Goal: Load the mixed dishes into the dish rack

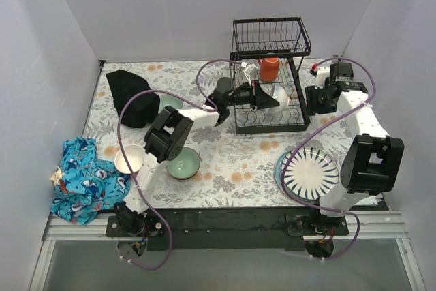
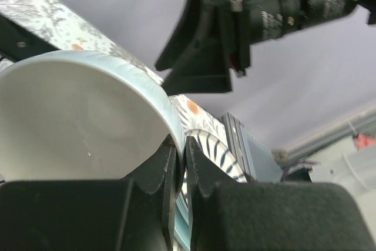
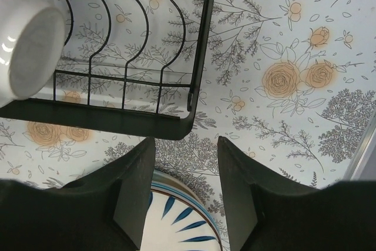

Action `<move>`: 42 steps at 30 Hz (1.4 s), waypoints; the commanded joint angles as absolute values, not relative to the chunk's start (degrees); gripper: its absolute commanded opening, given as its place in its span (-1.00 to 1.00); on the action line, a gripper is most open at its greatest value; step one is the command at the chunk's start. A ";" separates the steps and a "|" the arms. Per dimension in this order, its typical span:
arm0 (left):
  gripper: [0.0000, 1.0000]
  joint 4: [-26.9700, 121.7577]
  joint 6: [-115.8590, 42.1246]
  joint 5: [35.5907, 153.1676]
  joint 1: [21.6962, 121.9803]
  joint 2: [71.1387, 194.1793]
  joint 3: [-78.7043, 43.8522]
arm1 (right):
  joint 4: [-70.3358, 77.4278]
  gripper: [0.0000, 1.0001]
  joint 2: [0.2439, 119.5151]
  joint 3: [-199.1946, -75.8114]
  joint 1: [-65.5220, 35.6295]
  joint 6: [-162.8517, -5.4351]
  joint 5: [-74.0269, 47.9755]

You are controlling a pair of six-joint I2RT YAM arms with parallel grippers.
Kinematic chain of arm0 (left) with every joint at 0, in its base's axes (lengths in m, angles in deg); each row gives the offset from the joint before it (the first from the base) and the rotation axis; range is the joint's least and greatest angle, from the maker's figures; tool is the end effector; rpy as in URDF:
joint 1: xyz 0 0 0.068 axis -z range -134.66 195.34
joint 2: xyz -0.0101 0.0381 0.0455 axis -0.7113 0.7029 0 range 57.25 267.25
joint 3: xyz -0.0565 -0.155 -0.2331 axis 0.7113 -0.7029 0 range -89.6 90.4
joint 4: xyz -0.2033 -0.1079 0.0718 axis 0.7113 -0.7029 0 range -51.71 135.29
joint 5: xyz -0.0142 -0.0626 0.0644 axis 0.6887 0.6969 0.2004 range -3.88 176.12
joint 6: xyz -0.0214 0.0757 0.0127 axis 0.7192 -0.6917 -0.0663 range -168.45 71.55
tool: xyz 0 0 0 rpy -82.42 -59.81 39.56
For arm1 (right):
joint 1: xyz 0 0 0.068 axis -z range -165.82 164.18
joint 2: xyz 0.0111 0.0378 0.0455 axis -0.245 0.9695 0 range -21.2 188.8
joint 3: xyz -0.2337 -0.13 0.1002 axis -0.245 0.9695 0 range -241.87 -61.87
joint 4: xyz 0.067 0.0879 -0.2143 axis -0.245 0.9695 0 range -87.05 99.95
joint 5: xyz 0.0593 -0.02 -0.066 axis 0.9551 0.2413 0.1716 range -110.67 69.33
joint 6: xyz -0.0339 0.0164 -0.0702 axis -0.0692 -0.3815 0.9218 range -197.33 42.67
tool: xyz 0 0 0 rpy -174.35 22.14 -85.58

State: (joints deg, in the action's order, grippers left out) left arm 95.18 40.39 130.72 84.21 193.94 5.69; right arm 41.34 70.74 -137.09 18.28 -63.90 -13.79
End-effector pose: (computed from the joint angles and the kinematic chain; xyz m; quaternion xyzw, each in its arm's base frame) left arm 0.3982 -0.3828 0.2191 0.0055 0.6689 -0.7383 0.0865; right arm 0.3414 -0.0162 0.2672 -0.0953 0.9477 0.0109 0.3045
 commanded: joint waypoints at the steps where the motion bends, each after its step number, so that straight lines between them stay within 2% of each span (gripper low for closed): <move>1: -1.00 88.82 29.09 140.68 84.54 180.49 5.60 | 39.95 0.09 66.61 -137.98 18.22 -65.20 -11.96; 4: -1.00 79.25 19.45 145.17 84.54 172.32 -1.25 | 39.86 0.09 64.94 -136.84 18.14 -65.11 -11.88; 7: -1.00 59.84 6.81 148.34 84.10 165.81 -2.14 | 39.16 0.09 63.62 -135.96 18.22 -65.02 -12.05; 9: -1.00 49.18 3.60 145.81 82.96 160.56 -3.63 | 38.81 0.09 63.18 -135.96 18.22 -65.11 -12.05; 15: -1.00 19.22 -22.14 138.43 76.28 152.45 -0.65 | 38.81 0.09 62.21 -136.40 18.22 -64.76 -11.79; 20: -1.00 0.17 -32.87 121.86 73.55 154.27 3.56 | 37.93 0.09 61.15 -135.17 18.22 -66.08 -10.91; 23: -1.00 -4.27 -36.75 114.62 73.55 158.05 4.45 | 37.67 0.10 60.36 -134.82 18.22 -67.22 -10.21; 33: -1.00 0.64 -35.53 95.99 73.55 166.40 1.29 | 37.67 0.11 58.52 -133.59 18.22 -67.92 -9.42; 39: -1.00 2.66 -35.44 92.97 73.55 169.31 1.63 | 37.58 0.11 56.41 -130.69 18.22 -68.10 -9.06; 42: -0.55 2.58 -35.35 93.15 73.64 170.45 2.16 | 37.49 0.11 55.53 -129.81 18.22 -68.10 -9.33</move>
